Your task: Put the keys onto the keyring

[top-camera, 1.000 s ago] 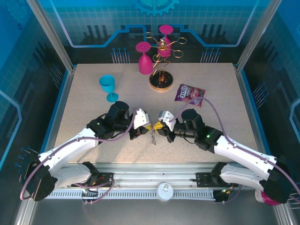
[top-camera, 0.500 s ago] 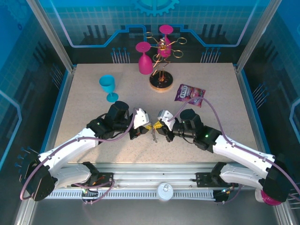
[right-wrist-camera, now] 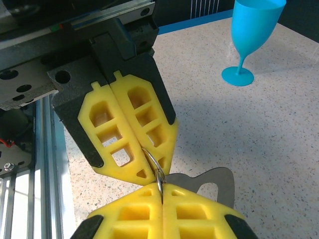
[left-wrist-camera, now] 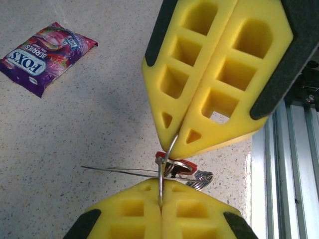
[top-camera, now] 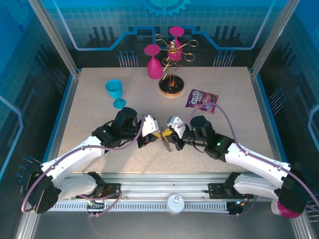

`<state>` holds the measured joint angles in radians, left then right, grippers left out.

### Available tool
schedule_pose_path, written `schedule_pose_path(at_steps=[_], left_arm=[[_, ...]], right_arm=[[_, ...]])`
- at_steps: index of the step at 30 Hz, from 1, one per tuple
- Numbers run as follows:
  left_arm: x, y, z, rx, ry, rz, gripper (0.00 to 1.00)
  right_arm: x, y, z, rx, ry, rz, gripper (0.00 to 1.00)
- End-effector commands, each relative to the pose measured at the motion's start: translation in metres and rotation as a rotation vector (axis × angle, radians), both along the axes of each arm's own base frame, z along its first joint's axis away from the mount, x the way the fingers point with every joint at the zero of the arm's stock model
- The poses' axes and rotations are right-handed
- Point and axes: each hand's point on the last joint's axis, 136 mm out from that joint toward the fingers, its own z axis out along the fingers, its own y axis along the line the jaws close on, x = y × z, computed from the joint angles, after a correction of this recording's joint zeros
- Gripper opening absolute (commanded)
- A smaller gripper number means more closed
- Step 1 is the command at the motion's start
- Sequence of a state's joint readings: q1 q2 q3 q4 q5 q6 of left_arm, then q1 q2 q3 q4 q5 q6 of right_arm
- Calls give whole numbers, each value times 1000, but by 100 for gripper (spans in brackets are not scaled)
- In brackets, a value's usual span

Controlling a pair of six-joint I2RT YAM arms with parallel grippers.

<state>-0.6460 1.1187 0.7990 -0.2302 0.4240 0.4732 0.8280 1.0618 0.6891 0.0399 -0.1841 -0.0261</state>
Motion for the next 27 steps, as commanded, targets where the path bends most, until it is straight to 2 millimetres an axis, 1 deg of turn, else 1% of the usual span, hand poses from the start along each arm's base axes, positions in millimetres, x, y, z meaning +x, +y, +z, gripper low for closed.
schedule_pose_path(at_steps=[1,5,10,15,20,25,27], left_arm=[[-10,-8,16,-47,-38,-73,0],[-10,-9,17,-40,-53,-75,0],[-11,-8,12,3,-83,-85,0],[-10,-8,14,18,-126,-79,0],[-8,-7,15,33,-183,-65,0],[-3,-6,19,38,-241,-42,0],[-2,-6,19,42,-258,-38,0]], right_arm=[[7,9,24,57,-44,-15,0],[11,8,20,29,-7,-43,0],[16,8,18,13,39,-84,0],[23,4,15,1,75,-141,0],[33,-2,14,-3,136,-238,0],[37,-3,14,14,199,-289,0],[36,-3,11,14,224,-298,0]])
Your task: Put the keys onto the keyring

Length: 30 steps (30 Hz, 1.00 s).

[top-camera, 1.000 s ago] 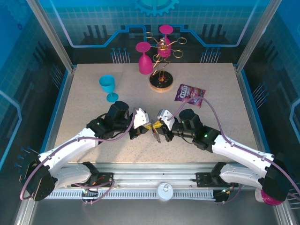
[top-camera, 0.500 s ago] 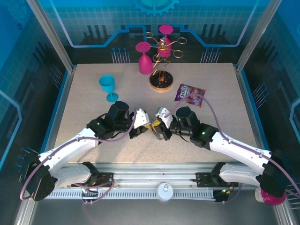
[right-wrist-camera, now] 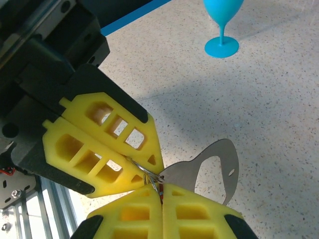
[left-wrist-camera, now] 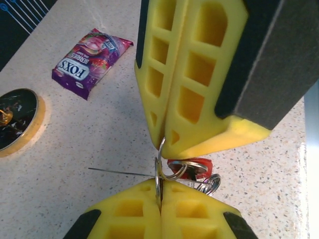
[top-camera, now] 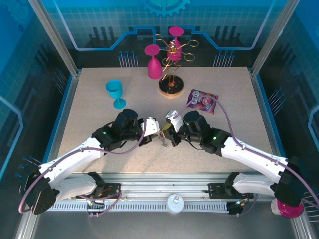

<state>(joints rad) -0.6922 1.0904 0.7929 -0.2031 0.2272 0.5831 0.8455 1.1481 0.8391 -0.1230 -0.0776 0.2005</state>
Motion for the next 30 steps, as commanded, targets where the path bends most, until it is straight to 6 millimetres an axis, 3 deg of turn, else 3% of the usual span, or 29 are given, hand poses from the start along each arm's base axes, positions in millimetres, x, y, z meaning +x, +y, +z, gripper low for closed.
schedule_pose_path(at_steps=[1,4,5,14,30], left_arm=[[-18,-12,16,-40,-65,-102,0],[-16,-12,16,-38,-80,-95,0],[-15,-12,17,-39,-89,-92,0],[-6,-8,26,-59,-174,-41,0],[-27,-16,29,-99,-90,-134,0]], right_arm=[[18,-5,7,16,21,-124,0],[16,-4,5,21,41,-128,0],[19,-2,18,44,28,-130,0],[18,1,20,98,97,-166,0],[16,11,27,118,79,-152,0]])
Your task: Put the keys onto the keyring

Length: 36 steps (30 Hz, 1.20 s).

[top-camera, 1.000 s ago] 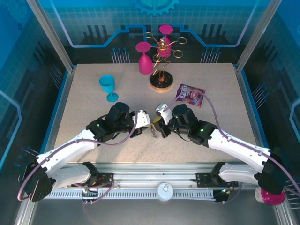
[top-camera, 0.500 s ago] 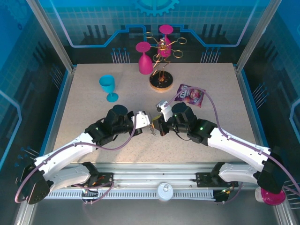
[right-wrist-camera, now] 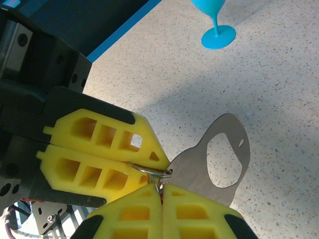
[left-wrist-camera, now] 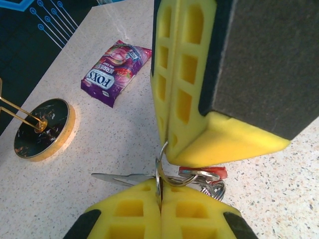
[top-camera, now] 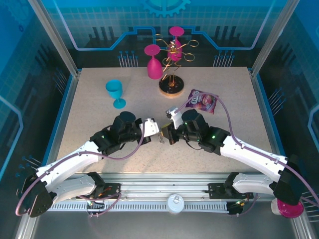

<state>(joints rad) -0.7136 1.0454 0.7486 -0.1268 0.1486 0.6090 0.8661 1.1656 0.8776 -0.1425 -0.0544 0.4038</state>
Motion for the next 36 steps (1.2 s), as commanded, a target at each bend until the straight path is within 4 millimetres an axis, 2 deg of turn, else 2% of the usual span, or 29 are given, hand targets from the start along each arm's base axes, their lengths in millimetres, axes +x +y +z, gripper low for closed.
schedule_pose_path(at_steps=[1,9,16,27,36], left_arm=[[-33,-21,22,-86,21,-183,0],[-36,-21,21,-86,11,-200,0],[-22,-14,29,-97,-96,-125,0],[-13,-5,35,-99,-179,-68,0],[-17,-6,33,-96,-161,-90,0]], right_arm=[[16,5,20,26,-67,-58,0],[24,-2,30,45,-80,-134,0],[25,-8,32,106,-11,-231,0],[17,-4,33,127,35,-215,0],[11,-13,28,34,19,-194,0]])
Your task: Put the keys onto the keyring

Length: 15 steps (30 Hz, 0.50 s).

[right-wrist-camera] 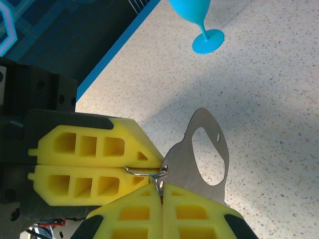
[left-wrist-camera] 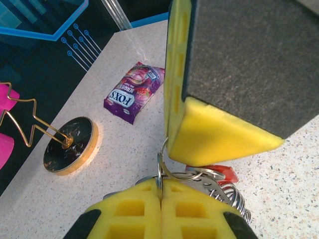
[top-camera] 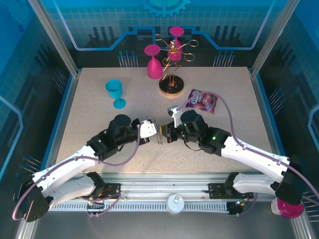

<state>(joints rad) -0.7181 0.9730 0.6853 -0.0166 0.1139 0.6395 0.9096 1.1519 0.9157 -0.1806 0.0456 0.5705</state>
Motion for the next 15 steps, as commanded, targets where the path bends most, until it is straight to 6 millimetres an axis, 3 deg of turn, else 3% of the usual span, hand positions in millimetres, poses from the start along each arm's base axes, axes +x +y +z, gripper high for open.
schedule_pose_path(at_steps=[1,15], left_arm=[[-18,-11,15,-39,-40,-106,0],[-18,-13,14,-34,-28,-107,0]], right_arm=[[10,-12,14,-32,-55,-61,0],[-2,4,23,-36,-91,83,0]])
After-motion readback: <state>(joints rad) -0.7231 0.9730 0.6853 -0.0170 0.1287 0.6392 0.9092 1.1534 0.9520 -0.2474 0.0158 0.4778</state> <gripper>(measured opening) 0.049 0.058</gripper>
